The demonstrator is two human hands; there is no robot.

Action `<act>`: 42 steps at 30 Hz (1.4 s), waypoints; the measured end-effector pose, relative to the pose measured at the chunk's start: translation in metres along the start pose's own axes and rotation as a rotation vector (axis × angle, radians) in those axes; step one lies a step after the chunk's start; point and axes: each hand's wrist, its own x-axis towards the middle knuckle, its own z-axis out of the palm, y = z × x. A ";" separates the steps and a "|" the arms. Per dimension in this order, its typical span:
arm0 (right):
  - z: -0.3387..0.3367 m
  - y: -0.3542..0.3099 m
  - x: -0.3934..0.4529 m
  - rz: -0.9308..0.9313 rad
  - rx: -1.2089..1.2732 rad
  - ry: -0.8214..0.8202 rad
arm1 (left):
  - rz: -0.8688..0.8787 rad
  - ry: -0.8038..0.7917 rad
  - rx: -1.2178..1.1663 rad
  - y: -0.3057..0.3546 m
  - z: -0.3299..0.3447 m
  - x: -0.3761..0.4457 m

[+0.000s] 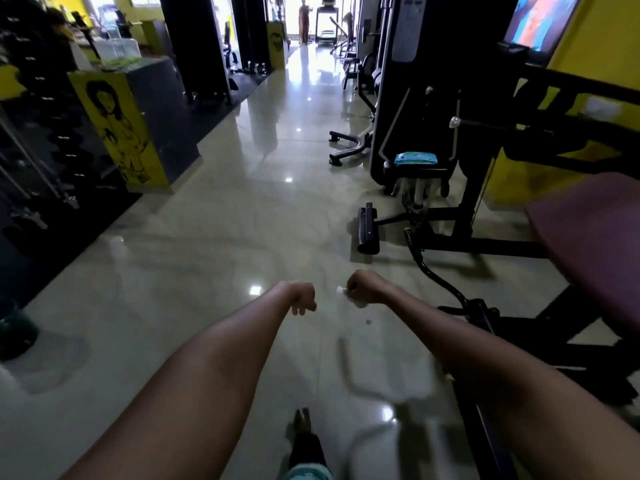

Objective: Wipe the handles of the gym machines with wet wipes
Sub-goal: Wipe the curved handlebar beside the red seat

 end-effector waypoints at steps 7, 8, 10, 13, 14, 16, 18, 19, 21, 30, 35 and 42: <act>-0.057 0.031 0.145 0.048 0.018 0.017 | 0.015 0.035 0.005 -0.032 -0.123 0.117; -0.069 0.034 0.165 0.066 0.032 0.019 | 0.018 0.041 0.010 -0.036 -0.145 0.133; -0.088 0.041 0.203 0.095 0.075 0.043 | 0.028 0.072 0.018 -0.043 -0.183 0.166; -0.105 0.052 0.248 0.099 0.103 0.075 | 0.053 0.123 0.031 -0.043 -0.225 0.206; -0.109 0.055 0.259 0.102 0.088 0.064 | 0.068 0.095 0.025 -0.041 -0.234 0.218; -0.117 0.066 0.284 0.137 0.076 0.021 | 0.093 0.004 0.009 -0.037 -0.251 0.242; -0.127 0.080 0.309 0.166 0.075 0.009 | 0.109 -0.046 0.022 -0.035 -0.272 0.268; -0.132 0.088 0.324 0.171 0.074 0.018 | 0.112 -0.044 0.027 -0.034 -0.283 0.284; -0.143 0.107 0.356 0.176 0.075 0.035 | 0.127 -0.026 0.031 -0.029 -0.309 0.316; -0.215 0.212 0.478 0.286 0.090 0.117 | 0.226 0.005 0.178 0.028 -0.437 0.443; -0.247 0.264 0.512 0.377 0.185 0.172 | 0.321 0.051 0.252 0.075 -0.478 0.516; -0.260 0.366 0.537 0.583 0.247 0.160 | 0.462 -0.104 0.375 0.163 -0.500 0.602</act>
